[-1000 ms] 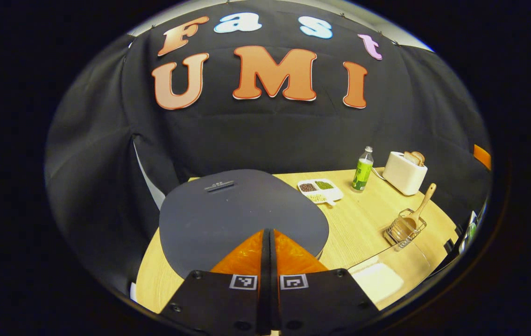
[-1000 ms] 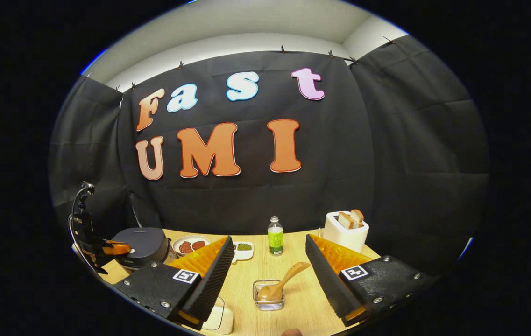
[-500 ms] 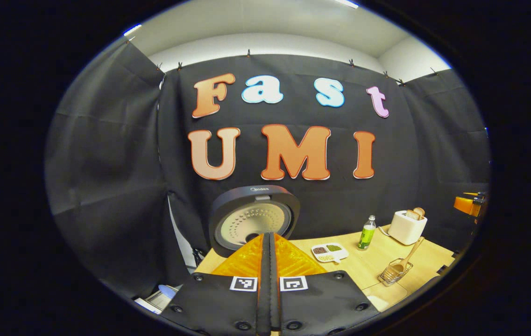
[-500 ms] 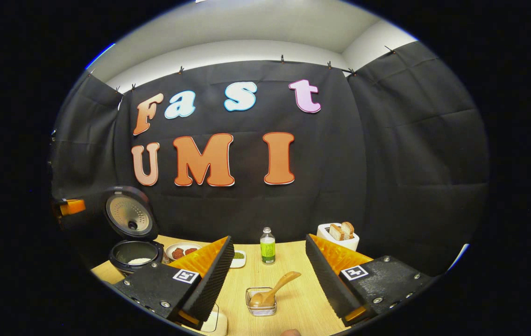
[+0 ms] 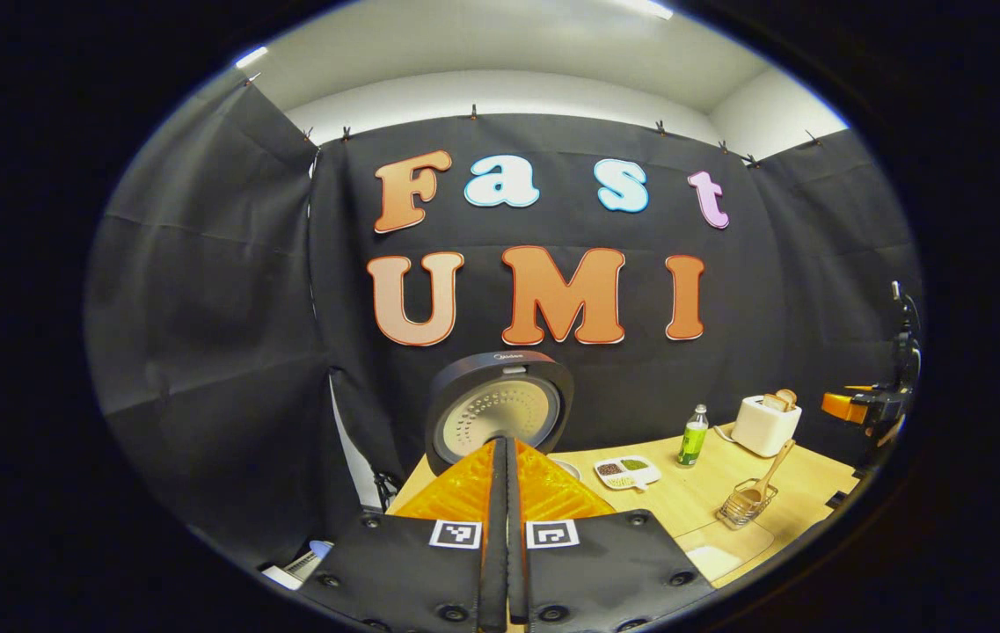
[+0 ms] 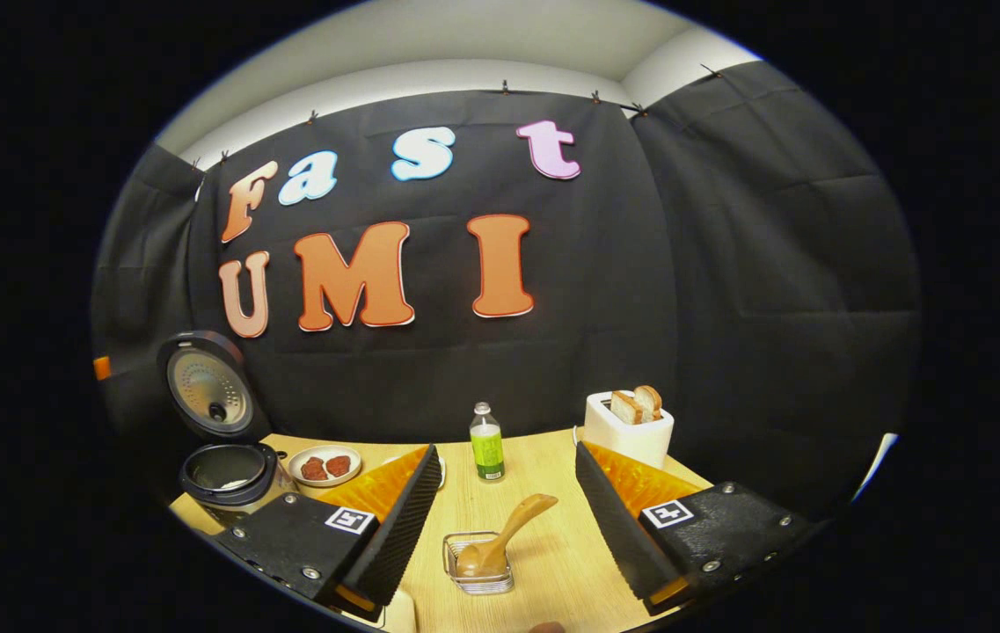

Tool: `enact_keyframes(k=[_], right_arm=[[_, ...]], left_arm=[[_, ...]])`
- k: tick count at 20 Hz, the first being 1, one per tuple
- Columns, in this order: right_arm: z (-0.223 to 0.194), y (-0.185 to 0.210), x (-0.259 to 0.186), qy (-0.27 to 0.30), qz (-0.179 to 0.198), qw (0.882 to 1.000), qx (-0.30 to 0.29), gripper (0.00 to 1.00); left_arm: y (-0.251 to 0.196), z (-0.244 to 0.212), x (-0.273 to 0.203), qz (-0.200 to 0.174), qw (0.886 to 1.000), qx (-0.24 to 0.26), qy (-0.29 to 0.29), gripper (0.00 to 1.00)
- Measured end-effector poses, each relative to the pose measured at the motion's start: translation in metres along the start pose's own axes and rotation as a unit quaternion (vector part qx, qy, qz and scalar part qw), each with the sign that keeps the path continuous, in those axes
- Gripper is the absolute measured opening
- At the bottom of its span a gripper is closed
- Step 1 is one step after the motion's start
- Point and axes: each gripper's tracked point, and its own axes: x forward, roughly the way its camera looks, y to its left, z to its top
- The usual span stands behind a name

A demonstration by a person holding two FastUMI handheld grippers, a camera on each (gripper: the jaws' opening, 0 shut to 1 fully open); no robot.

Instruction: Close the left gripper, press the button to open the rice cooker; take a wooden spoon from the chopstick holder with the right hand, scoop a spoonful of rice and pour it into the rice cooker, then put the wooden spoon back into the chopstick holder.

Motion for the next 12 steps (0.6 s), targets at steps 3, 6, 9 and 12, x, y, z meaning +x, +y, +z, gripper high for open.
enact_keyframes(k=[3,6,9,12], right_arm=[[-0.033,-0.012,0.018,0.024,-0.015,1.0,0.008,0.95],[-0.063,-0.019,0.035,0.045,-0.027,0.998,0.033,0.95],[-0.099,-0.014,0.05,0.078,-0.023,0.995,0.06,0.95],[-0.128,-0.01,0.062,0.111,-0.022,0.991,0.07,0.95]], left_arm=[[0.008,0.002,-0.007,0.005,1.0,-0.003,-0.008,0.65],[0.015,-0.003,-0.01,0.014,1.0,-0.008,-0.006,0.7],[0.022,-0.007,-0.009,0.022,1.0,-0.014,0.0,0.89],[0.029,-0.011,-0.007,0.029,0.999,-0.02,0.001,0.96]])
